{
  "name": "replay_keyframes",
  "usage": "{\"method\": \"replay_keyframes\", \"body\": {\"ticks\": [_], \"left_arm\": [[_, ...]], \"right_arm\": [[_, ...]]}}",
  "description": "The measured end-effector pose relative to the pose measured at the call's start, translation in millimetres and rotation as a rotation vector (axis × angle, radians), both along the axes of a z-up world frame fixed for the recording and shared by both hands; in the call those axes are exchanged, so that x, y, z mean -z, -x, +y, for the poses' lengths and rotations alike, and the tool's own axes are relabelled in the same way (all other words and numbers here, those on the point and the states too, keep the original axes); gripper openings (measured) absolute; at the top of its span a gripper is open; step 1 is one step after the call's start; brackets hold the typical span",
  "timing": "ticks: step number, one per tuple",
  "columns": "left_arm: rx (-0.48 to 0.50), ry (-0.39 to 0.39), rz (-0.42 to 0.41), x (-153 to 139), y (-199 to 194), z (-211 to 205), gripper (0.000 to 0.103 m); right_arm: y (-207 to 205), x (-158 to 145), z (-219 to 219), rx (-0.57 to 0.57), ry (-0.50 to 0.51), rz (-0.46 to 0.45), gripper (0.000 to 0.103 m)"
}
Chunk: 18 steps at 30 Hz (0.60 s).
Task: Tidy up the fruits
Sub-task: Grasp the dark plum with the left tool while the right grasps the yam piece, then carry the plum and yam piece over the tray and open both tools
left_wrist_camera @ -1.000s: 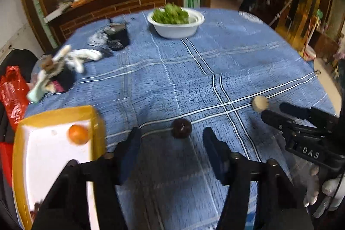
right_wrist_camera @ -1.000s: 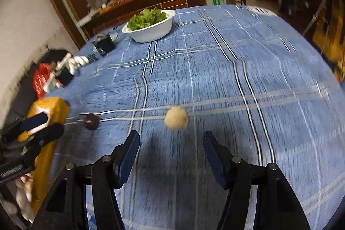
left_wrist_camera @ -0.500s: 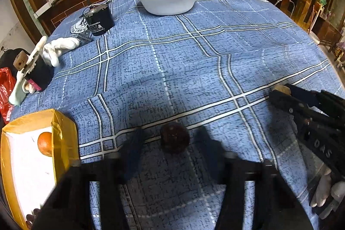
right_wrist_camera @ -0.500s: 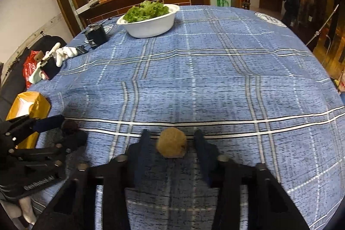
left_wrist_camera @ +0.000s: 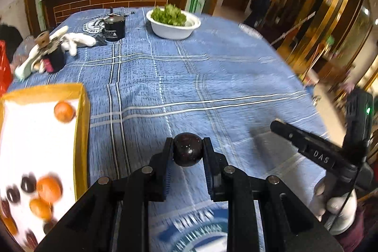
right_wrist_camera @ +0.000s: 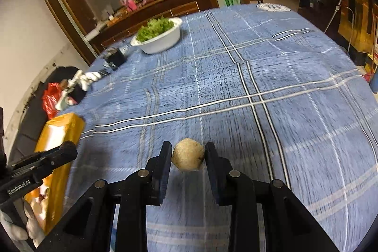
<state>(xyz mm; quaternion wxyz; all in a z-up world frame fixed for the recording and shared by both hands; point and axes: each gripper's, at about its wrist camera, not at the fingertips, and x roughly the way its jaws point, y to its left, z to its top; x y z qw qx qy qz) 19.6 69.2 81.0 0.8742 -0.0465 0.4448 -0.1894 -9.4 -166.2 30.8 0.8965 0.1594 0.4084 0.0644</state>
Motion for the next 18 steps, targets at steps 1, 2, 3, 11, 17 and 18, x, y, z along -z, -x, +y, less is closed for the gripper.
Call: {"method": "replay_keyframes", "body": {"ticks": [1, 2, 3, 11, 17, 18], "left_arm": [[-0.017, 0.022, -0.012, -3.8, 9.9, 4.0, 0.022], [-0.032, 0.046, -0.026, -7.5, 19.3, 7.5, 0.022], [-0.049, 0.068, -0.039, -11.1, 28.9, 11.2, 0.023], [-0.172, 0.099, -0.131, -36.9, 77.7, 42.6, 0.023], [-0.213, 0.081, -0.181, -47.4, 104.2, 66.4, 0.023], [-0.218, 0.077, -0.185, -47.4, 108.2, 70.7, 0.023]], "right_arm": [[11.2, -5.3, 0.3, 0.002, -0.011, -0.016, 0.031], [22.3, -10.6, 0.9, 0.003, -0.022, -0.033, 0.031], [29.5, -14.1, 1.6, 0.004, -0.028, -0.045, 0.031], [84.9, -40.7, 26.9, -0.037, -0.067, -0.132, 0.032], [110.7, -54.9, 47.7, -0.069, -0.078, -0.173, 0.032], [113.8, -57.2, 52.0, -0.075, -0.077, -0.177, 0.032]]}}
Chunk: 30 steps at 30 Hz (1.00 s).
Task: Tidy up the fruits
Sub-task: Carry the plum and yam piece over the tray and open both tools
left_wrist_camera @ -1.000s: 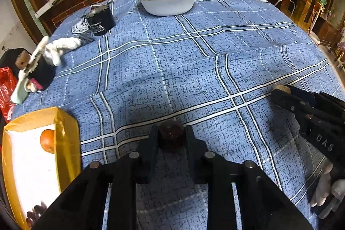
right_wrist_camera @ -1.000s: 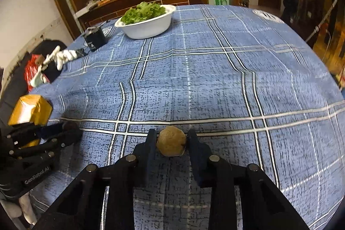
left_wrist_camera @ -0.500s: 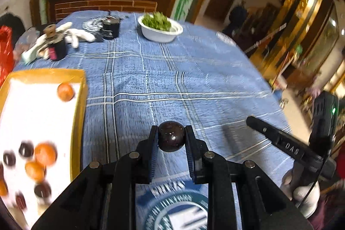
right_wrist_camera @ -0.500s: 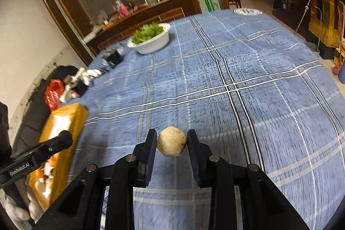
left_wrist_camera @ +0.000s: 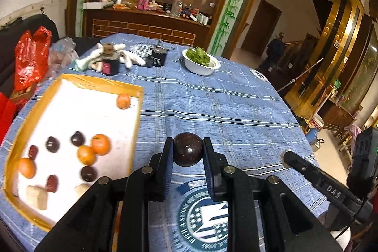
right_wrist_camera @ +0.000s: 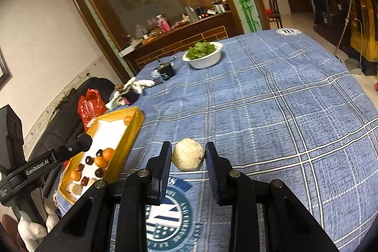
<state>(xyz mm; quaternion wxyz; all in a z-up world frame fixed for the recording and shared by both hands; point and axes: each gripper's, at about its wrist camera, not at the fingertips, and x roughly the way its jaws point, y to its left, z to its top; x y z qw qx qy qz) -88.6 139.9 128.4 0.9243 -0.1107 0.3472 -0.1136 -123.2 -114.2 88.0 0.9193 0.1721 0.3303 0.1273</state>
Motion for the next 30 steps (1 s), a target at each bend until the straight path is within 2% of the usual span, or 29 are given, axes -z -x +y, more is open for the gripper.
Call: {"method": "replay_keyframes", "body": {"ticks": [4, 9, 14, 17, 22, 30], "left_arm": [[-0.026, 0.028, -0.013, -2.9, 19.0, 36.9, 0.023], [-0.117, 0.055, -0.007, 1.7, 35.1, 91.9, 0.023], [-0.222, -0.005, -0.004, 11.6, 46.0, 133.3, 0.023], [-0.263, -0.019, 0.009, 22.5, 43.5, 150.7, 0.023], [-0.25, 0.003, 0.065, 43.4, 32.2, 168.7, 0.023], [-0.225, 0.031, 0.13, 67.5, 21.4, 176.4, 0.024]], "right_arm": [[6.9, -8.7, 20.2, -0.034, 0.008, -0.018, 0.032], [6.9, -17.3, 56.1, -0.106, -0.007, -0.029, 0.032], [-0.1, -19.6, 118.0, -0.237, 0.01, -0.023, 0.032], [-6.4, -9.3, 157.6, -0.314, 0.033, 0.013, 0.032], [-19.0, 16.3, 212.5, -0.394, 0.091, 0.074, 0.033], [-37.2, 49.5, 255.0, -0.427, 0.166, 0.136, 0.033]]}}
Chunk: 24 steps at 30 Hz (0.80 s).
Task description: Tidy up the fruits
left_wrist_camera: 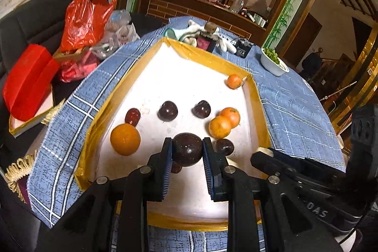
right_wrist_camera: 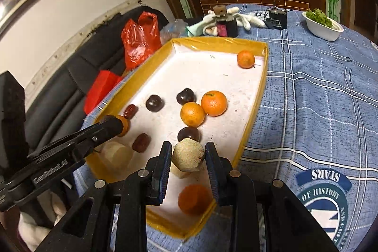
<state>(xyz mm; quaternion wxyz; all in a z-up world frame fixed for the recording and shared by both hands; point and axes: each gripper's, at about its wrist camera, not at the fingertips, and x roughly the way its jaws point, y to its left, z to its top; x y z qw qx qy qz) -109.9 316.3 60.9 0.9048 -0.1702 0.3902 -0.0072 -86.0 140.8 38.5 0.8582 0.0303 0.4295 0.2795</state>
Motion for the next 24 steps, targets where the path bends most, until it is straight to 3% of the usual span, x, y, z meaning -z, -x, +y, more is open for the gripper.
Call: {"method": "replay_keyframes", "body": {"ticks": [1, 4, 6, 11, 14, 21, 24], "left_arm": [[-0.004, 0.01, 0.008, 1.9, -1.1, 2.8, 0.027], [-0.022, 0.027, -0.002, 0.7, 1.0, 7.9, 0.061], [-0.029, 0.028, -0.019, -4.0, 3.6, 8.6, 0.063], [-0.029, 0.001, -0.052, -21.8, 12.0, 2.3, 0.069], [-0.031, -0.039, -0.08, -34.4, 18.6, -6.7, 0.071], [-0.087, -0.362, -0.2, -67.7, 44.0, -68.9, 0.096], [-0.048, -0.423, -0.233, -76.9, 53.4, -95.4, 0.099]], "right_arm": [[-1.9, 2.0, 1.7, 0.0, 0.008, -0.001, 0.033], [-4.6, 4.5, 5.1, -0.002, 0.031, -0.021, 0.034], [-4.7, 4.0, 6.1, -0.005, 0.031, -0.03, 0.045], [0.9, -4.5, -4.4, 0.022, 0.003, -0.054, 0.046], [12.0, -15.2, -27.7, 0.11, -0.012, -0.098, 0.046], [43.8, -28.1, -75.3, 0.245, -0.044, -0.175, 0.049], [54.6, -30.5, -88.4, 0.27, -0.054, -0.189, 0.05]]}}
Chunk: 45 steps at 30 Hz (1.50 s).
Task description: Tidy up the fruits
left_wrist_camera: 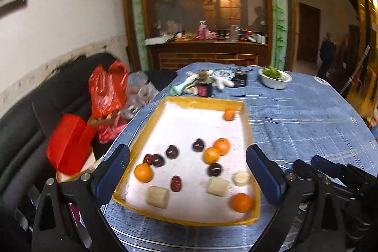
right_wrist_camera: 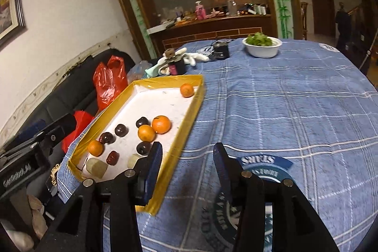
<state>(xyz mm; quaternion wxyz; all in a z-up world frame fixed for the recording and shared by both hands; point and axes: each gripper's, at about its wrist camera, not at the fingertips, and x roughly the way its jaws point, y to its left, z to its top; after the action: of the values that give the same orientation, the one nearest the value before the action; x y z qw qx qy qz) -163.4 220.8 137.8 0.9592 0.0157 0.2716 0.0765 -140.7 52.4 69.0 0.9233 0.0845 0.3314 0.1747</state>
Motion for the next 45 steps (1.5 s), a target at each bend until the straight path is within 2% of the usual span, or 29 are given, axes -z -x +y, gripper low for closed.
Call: {"method": "replay_keyframes", "body": {"ticks": [4, 11, 16, 45], "left_arm": [[0.037, -0.01, 0.008, -6.1, 6.7, -20.4, 0.099], [0.034, -0.002, 0.018, -9.3, 15.3, -34.1, 0.099], [0.05, -0.013, 0.018, -10.1, 21.1, -44.1, 0.099], [0.084, 0.009, 0.088, 9.1, 8.9, -49.5, 0.099]], "right_arm": [[12.4, -4.1, -14.3, 0.013, -0.021, -0.011, 0.054], [36.1, -11.1, -29.8, 0.033, -0.016, -0.063, 0.061], [42.5, -11.2, -35.9, 0.038, -0.028, -0.068, 0.062], [33.7, 3.1, -29.4, 0.037, -0.016, -0.02, 0.069]]}}
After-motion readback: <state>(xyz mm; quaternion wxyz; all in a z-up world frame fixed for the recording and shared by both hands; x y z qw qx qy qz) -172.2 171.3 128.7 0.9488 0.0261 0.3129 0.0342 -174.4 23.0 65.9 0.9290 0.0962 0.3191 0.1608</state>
